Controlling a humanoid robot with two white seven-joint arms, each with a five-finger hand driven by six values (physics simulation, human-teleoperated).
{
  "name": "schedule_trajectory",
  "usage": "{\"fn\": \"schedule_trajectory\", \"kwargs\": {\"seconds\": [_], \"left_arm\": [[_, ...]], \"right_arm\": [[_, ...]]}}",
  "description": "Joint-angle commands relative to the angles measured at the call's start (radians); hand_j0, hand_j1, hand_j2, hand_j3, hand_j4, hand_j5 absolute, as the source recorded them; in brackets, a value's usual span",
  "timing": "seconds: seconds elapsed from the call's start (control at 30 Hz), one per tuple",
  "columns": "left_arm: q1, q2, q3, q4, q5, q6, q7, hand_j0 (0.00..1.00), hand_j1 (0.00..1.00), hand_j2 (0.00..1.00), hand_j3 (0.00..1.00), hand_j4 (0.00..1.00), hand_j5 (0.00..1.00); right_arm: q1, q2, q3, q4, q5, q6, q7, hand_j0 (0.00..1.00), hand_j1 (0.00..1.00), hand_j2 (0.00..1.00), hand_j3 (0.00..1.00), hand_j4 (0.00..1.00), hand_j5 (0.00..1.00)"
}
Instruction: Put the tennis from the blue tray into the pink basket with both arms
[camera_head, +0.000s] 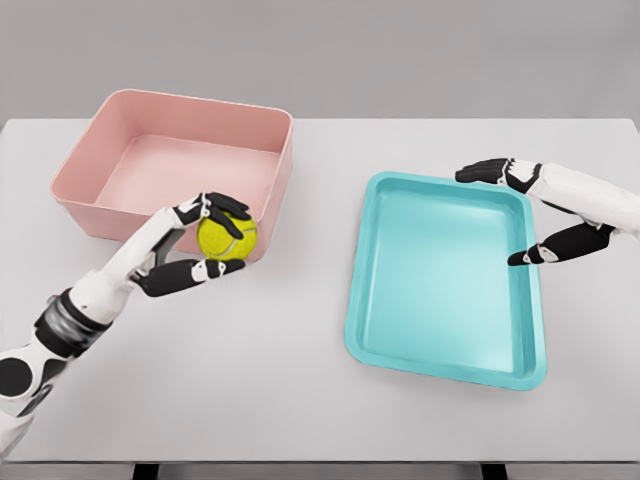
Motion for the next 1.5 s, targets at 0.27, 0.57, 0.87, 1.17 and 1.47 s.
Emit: {"fn": "schedule_trajectory", "kwargs": {"seconds": [0.27, 0.57, 0.87, 1.17, 1.47], "left_arm": [[-0.074, -0.013, 0.032, 0.024, 0.008, 0.037, 0.000, 0.43, 0.43, 0.43, 0.43, 0.43, 0.43], [-0.169, -0.065, 0.042, 0.119, 0.005, 0.123, 0.000, 0.43, 0.43, 0.43, 0.43, 0.43, 0.43], [-0.268, -0.088, 0.055, 0.310, 0.005, 0.135, 0.000, 0.43, 0.43, 0.43, 0.43, 0.43, 0.43], [-0.304, -0.094, 0.052, 0.380, -0.002, 0.132, -0.004, 0.67, 0.67, 0.67, 0.67, 0.67, 0.67], [-0.305, -0.084, 0.054, 0.369, -0.001, 0.117, -0.004, 1.00, 1.00, 1.00, 1.00, 1.00, 1.00]], "right_arm": [[0.002, -0.002, 0.000, 0.000, -0.008, 0.003, 0.000, 1.00, 1.00, 1.00, 1.00, 1.00, 1.00], [0.002, -0.002, 0.000, 0.000, -0.008, 0.003, 0.000, 1.00, 1.00, 1.00, 1.00, 1.00, 1.00], [0.008, -0.002, 0.002, -0.002, -0.008, 0.003, 0.000, 1.00, 1.00, 1.00, 1.00, 1.00, 1.00], [0.006, -0.006, 0.000, -0.002, -0.008, 0.003, 0.000, 1.00, 1.00, 1.00, 1.00, 1.00, 1.00], [0.002, 0.001, 0.000, -0.010, -0.008, 0.003, 0.000, 1.00, 1.00, 1.00, 1.00, 1.00, 1.00]]}}
